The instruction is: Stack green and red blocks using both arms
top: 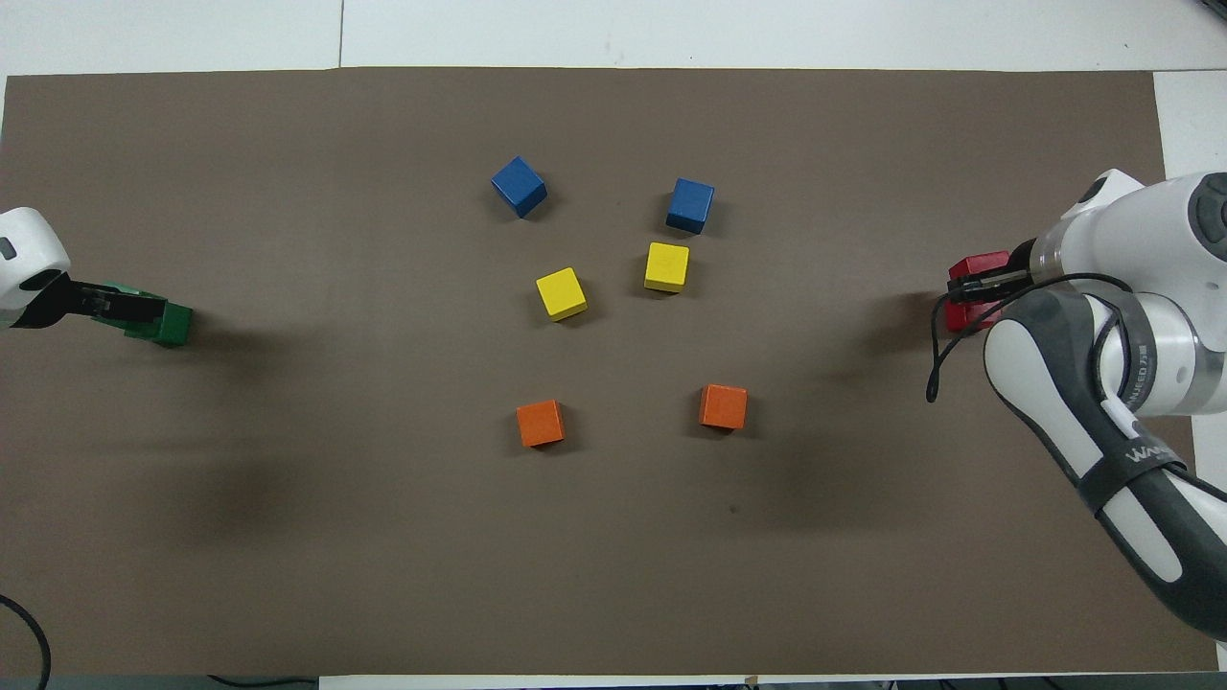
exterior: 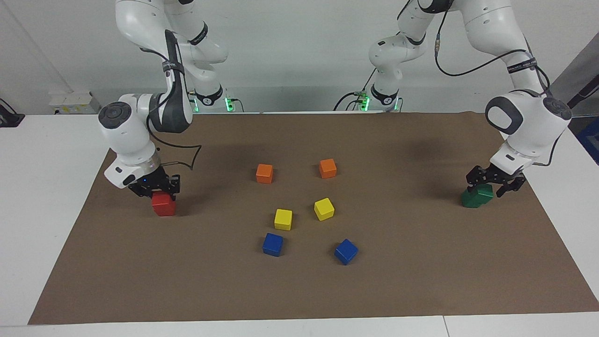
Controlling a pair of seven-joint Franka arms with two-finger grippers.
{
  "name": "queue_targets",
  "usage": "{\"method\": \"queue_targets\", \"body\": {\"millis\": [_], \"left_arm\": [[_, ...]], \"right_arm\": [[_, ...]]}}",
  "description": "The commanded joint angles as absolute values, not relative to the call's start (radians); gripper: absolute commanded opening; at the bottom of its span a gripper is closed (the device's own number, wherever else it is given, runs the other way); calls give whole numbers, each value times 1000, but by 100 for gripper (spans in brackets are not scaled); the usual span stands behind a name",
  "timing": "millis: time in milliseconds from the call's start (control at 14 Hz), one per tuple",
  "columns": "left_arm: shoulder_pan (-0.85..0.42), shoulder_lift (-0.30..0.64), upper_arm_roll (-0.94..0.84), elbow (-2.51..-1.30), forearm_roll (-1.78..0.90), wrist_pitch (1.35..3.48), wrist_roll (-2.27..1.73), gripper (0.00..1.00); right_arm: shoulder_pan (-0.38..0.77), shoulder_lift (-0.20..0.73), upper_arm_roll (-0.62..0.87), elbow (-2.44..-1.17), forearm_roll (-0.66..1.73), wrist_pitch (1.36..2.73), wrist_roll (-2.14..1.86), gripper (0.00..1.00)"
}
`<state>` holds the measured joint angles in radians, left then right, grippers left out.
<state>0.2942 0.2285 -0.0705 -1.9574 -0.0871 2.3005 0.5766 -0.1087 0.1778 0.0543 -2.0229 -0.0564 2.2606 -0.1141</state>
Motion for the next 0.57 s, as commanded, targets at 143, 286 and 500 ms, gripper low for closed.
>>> {"method": "queue_targets", "body": {"millis": [143, 286, 500], "left_arm": [[275, 201, -67, -1872, -98, 2186, 588, 100], [278, 192, -67, -1821, -97, 2116, 584, 100], [278, 141, -66, -1795, -97, 2042, 537, 100]], "right_arm": [[-129, 149, 66, -2060, -44, 2286, -71, 0], [-137, 149, 64, -2060, -44, 2286, -58, 0], [-155, 149, 64, -2065, -44, 2308, -66, 0]]}}
